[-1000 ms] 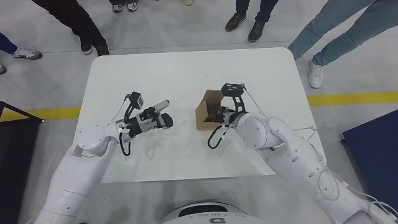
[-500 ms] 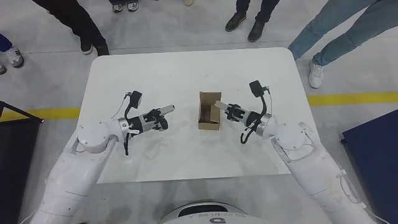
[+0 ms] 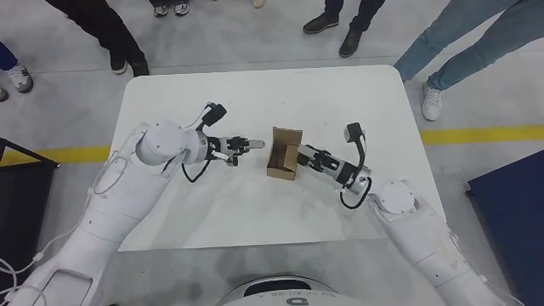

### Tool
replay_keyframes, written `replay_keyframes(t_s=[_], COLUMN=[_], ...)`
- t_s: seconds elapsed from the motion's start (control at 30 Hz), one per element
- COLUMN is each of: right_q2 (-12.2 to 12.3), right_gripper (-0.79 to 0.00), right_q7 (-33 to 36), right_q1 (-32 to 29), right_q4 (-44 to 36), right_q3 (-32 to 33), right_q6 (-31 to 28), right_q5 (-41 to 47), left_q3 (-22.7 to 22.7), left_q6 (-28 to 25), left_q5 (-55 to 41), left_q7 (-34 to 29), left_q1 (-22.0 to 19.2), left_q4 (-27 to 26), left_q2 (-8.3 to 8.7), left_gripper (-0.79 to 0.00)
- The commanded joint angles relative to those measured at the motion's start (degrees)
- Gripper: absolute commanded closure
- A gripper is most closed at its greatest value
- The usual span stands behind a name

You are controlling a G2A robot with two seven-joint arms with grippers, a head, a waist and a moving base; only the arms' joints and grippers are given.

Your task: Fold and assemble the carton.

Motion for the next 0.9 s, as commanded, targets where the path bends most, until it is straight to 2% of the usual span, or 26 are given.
replay_keyframes(t_s=[0.0,0.13,0.2,0.27,0.3,0.37,0.43,0.5,0.57,0.63,0.67,0.7,0.87], right_q2=[-0.3,-0.6,-0.7,-0.7,-0.7,-0.8,-0.8,-0.8,-0.7,-0.7,-0.7,-0.7,-0.9], right_gripper=[-0.449,-0.566,-0.579,-0.585,-0.597,-0.671,-0.662,-0.606,-0.61,-0.606,-0.606,-0.606,-0.613], right_q7=[-0.4,-0.8,-0.6,-0.4,-0.2,0.0,0.1,0.3,0.5,0.9,1.0,1.1,1.3], right_q1=[0.6,1.4,1.6,1.7,1.7,1.7,1.6,1.4,1.3,1.2,1.1,1.1,1.3], right_q4=[1.4,3.3,3.8,4.1,4.2,4.3,4.2,4.0,3.9,3.7,3.6,3.6,3.7], right_q3=[-0.7,-1.1,-1.0,-0.8,-0.8,-0.8,-0.6,-0.3,0.0,0.1,0.1,0.1,-0.3], right_q6=[-0.7,-2.0,-2.3,-2.6,-2.6,-2.6,-2.8,-3.1,-3.0,-2.7,-2.5,-2.3,-1.7], right_q5=[0.4,1.2,1.5,1.6,1.7,1.9,2.2,2.5,2.5,2.3,2.2,2.1,1.9], left_q3=[3.1,6.6,8.2,9.2,9.7,10.6,11.3,11.9,12.9,14.0,14.4,14.9,16.8], left_q6=[0.8,1.0,0.9,0.7,0.6,-0.1,-0.5,-0.6,-0.7,-0.7,-0.7,-0.8,-1.2], left_q5=[-0.2,-1.2,-0.7,-1.0,-1.0,-1.4,-1.4,-1.6,-1.0,-0.4,-0.3,-0.2,-0.1], left_q7=[-0.2,0.8,0.3,0.3,0.3,0.3,0.4,0.4,-0.3,-0.8,-0.9,-0.9,-0.9], left_q1=[-2.8,-6.3,-7.5,-8.4,-8.8,-9.5,-10.4,-11.1,-11.8,-12.7,-13.1,-13.5,-15.1], left_q4=[2.5,6.6,8.2,9.4,9.9,10.7,11.5,12.2,12.9,13.4,13.7,13.9,15.0], left_q2=[-0.91,-2.4,-2.92,-3.4,-3.62,-4.06,-4.46,-4.82,-5.15,-5.56,-5.79,-6.02,-7.13], left_gripper=[-0.594,-0.502,-0.489,-0.493,-0.529,-0.551,-0.573,-0.56,-0.545,-0.514,-0.425,-0.385,-0.363])
